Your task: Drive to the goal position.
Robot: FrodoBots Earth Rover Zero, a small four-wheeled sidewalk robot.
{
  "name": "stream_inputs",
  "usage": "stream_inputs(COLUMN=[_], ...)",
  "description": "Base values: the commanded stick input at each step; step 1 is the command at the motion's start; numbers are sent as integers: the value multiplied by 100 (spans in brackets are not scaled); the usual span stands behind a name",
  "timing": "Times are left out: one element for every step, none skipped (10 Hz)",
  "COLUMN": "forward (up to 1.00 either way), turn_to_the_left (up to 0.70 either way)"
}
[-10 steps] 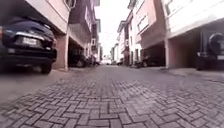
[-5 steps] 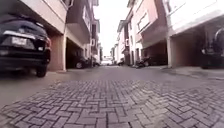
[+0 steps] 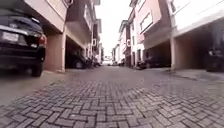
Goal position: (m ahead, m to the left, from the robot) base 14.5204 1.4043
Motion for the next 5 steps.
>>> stream_inputs(forward=[70, 70, 70, 70, 70], turn_to_the_left=[0, 0, 0, 0, 0])
